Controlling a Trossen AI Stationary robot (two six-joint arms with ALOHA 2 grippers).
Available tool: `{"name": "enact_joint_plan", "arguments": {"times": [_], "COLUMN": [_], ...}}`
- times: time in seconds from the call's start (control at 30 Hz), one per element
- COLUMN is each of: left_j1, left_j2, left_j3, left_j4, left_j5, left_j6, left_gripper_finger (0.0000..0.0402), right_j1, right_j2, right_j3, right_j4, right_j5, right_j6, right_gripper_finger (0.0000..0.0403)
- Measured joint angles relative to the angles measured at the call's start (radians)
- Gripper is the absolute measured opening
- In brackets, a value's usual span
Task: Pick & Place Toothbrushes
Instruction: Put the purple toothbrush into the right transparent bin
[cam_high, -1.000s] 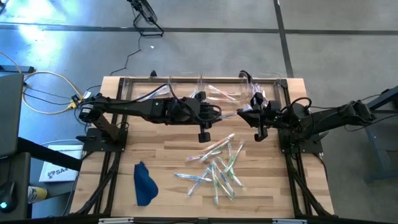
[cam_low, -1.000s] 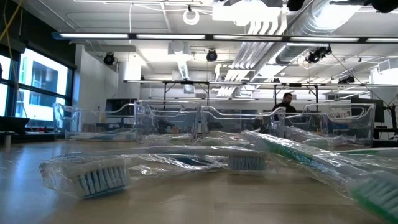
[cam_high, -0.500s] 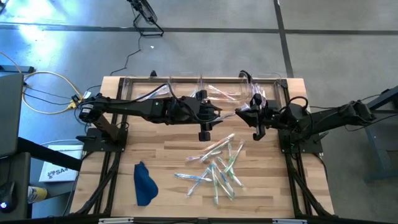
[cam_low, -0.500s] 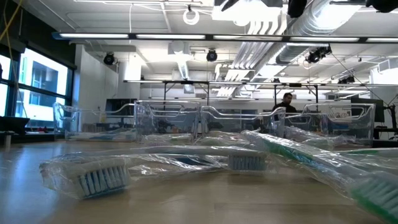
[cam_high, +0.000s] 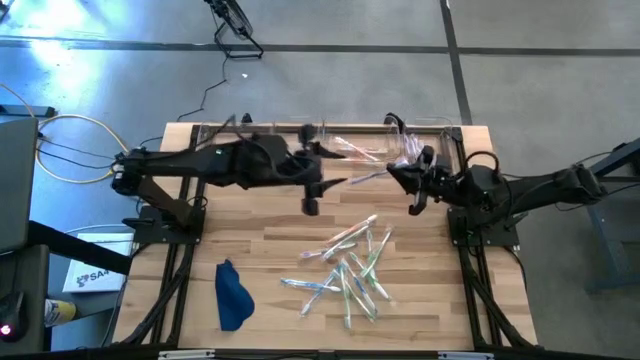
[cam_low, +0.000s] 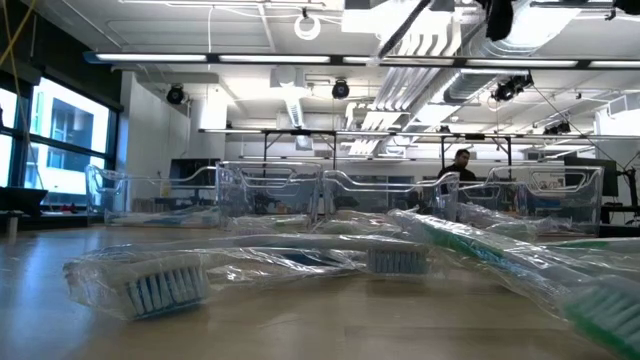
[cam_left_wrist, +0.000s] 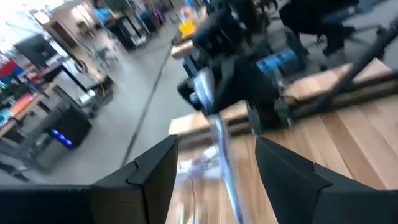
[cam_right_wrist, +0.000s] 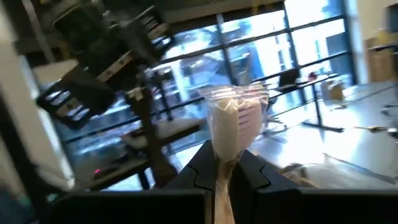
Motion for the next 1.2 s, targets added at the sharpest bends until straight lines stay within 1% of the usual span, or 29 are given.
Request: {"name": "enact_joint_plan", "arguments": {"times": [0.07,0.13,0.2,0.27,0.43,0.53,0.6,0.63,0.7,0.8,0.9,1.07,1.2], "left_j1": [0.000,0.000,-0.001,-0.001,0.000,-0.001,-0.001,-0.001,0.000,-0.001,-0.001,-0.001,-0.001], "left_j2": [-0.012,-0.032,-0.033,-0.045,-0.048,-0.047,-0.048,-0.048,-0.048,-0.051,-0.058,-0.059,-0.061], "left_j3": [0.011,0.007,0.008,0.005,0.007,0.007,0.007,0.007,0.007,0.007,0.007,0.006,0.006], "left_j4": [0.016,-0.034,-0.029,-0.077,-0.098,-0.100,-0.097,-0.099,-0.102,-0.106,-0.128,-0.159,-0.169], "left_j5": [0.000,-0.002,-0.013,-0.022,-0.027,-0.026,-0.026,-0.027,-0.033,-0.060,-0.068,-0.070,-0.070], "left_j6": [0.005,0.017,0.022,0.022,0.007,-0.006,-0.006,-0.006,-0.006,-0.006,-0.006,-0.007,-0.015], "left_gripper_finger": [0.0209,0.0210,0.0210,0.0210,0.0210,0.0210,0.0210,0.0210,0.0209,0.0210,0.0210,0.0210,0.0210], "right_j1": [0.000,0.000,0.000,0.000,0.000,-0.003,-0.021,-0.032,-0.064,-0.137,-0.233,-0.383,-0.465], "right_j2": [-0.026,-0.053,-0.078,-0.094,-0.106,-0.106,-0.106,-0.106,-0.108,-0.107,-0.091,-0.074,-0.072], "right_j3": [0.002,0.000,0.001,0.000,0.000,0.000,0.000,0.000,0.000,0.000,0.000,0.000,0.022], "right_j4": [-0.041,-0.095,-0.150,-0.192,-0.244,-0.298,-0.353,-0.386,-0.449,-0.563,-0.660,-0.696,-0.681], "right_j5": [0.059,0.134,0.226,0.326,0.543,0.654,0.712,0.718,0.695,0.606,0.498,0.345,0.270], "right_j6": [0.000,0.000,0.000,0.002,-0.001,0.002,0.035,0.065,0.146,0.263,0.363,0.386,0.338], "right_gripper_finger": [0.0010,0.0010,0.0010,0.0010,0.0010,0.0010,0.0010,0.0010,0.0010,0.0010,0.0010,0.0010,0.0010]}}
